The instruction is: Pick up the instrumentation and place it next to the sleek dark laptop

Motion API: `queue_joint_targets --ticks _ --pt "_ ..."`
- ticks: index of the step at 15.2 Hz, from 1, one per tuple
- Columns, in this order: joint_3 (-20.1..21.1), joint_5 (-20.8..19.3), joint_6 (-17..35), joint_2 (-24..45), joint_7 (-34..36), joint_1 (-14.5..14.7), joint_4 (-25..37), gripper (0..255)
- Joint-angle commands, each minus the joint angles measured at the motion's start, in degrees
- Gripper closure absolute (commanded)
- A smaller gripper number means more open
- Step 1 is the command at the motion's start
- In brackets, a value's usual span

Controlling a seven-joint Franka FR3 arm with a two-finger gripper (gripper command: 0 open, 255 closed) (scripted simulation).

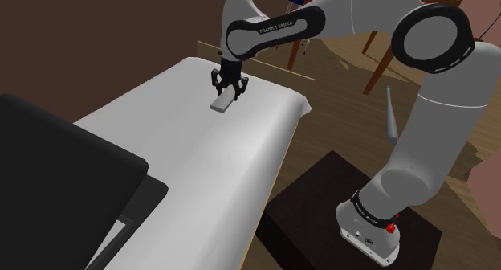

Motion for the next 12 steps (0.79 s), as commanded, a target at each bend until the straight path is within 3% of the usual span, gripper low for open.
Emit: queue_joint_targets --ticks 1,12 --pt "0.1 0.2 -1.4 -0.5 -0.1 0.0 0.9 255" --pt "0.4 1.2 -9.1 -2.7 -0.7 -0.1 6.6 255"
